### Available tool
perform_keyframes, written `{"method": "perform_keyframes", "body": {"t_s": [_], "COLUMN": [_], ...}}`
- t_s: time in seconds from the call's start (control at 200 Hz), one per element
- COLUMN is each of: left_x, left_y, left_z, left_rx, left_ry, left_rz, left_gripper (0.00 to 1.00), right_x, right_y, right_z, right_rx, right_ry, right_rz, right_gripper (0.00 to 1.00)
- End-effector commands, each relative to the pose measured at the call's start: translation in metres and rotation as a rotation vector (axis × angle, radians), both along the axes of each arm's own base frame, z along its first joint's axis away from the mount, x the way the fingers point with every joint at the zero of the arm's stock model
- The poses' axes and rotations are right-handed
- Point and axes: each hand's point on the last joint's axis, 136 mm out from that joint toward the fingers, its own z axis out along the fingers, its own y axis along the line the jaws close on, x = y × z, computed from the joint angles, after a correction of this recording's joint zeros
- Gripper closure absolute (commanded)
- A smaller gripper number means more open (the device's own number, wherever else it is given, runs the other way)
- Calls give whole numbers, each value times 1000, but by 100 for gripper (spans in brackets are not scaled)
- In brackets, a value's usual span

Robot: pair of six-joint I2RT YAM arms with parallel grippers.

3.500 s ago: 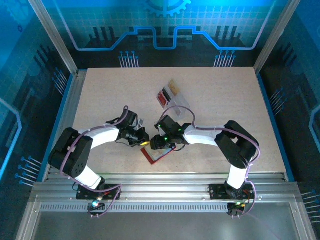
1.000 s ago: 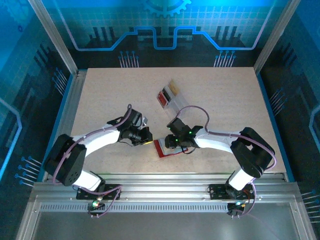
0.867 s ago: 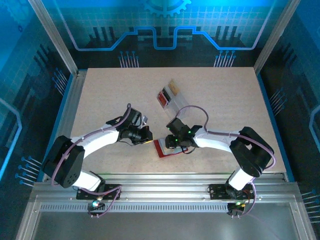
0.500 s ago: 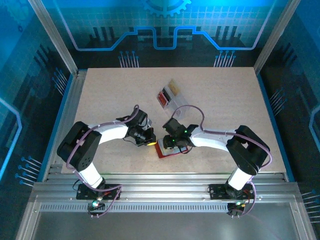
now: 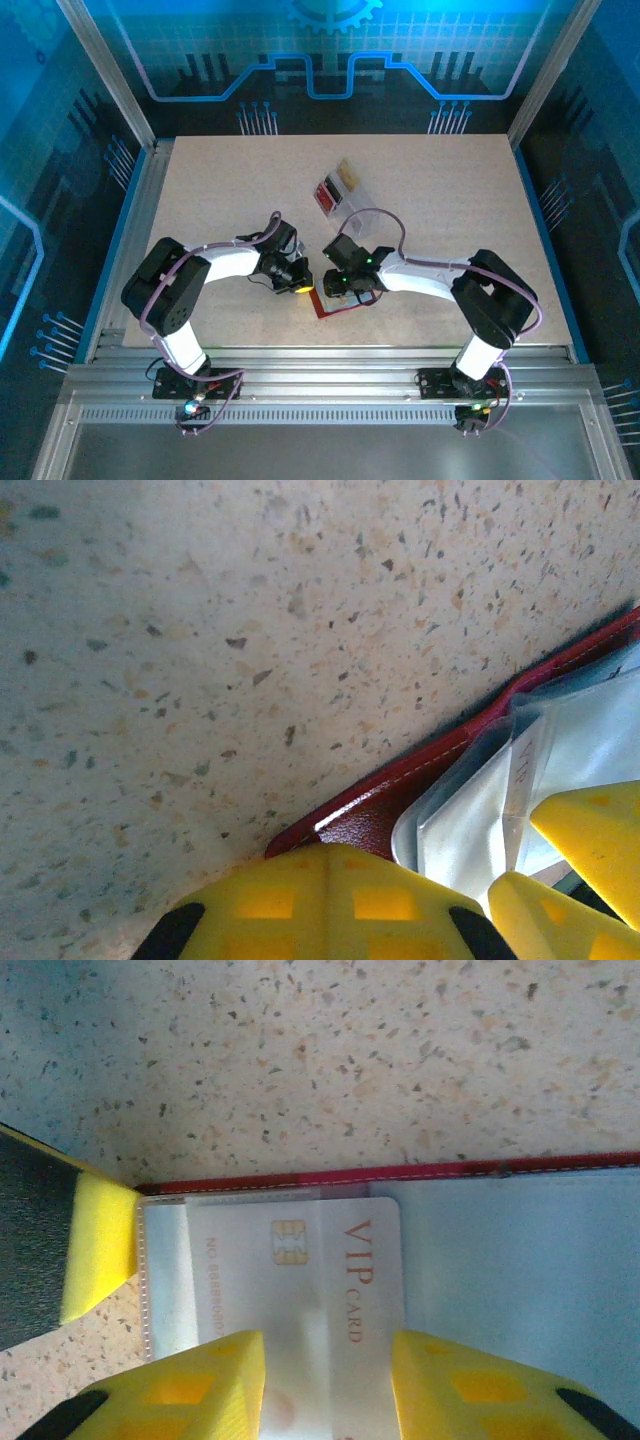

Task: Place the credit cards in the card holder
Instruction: Insert the credit card into the card slot.

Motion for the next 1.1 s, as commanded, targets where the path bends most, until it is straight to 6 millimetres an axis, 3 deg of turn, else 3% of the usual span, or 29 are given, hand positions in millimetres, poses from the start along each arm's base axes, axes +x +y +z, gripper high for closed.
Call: {"method": "perform_keyframes", "body": {"t_s": [0.0, 0.245, 0.45, 0.865, 1.096], "left_x": [-15, -16, -16, -16, -16], "left_y": [15, 14, 13, 13, 12], "left_z": [-35, -36, -36, -40, -43], "left_rx": [101, 95, 87, 90, 87], "left_ry": [56, 59, 60, 66, 74], "left_rz": [-6, -10, -9, -9, -8], "left_gripper": [99, 99, 99, 99, 99], "right_x": [-5, 0, -2, -6, -3], "right_y": [11, -2, -1, 6, -9], "right_z": [-2, -2, -11, -24, -18], "right_rx": [13, -63, -62, -48, -103], "right_ry": [26, 10, 41, 81, 51], "right_rz": [45, 33, 37, 49, 23], "right_gripper": [61, 57, 56, 44, 41]}}
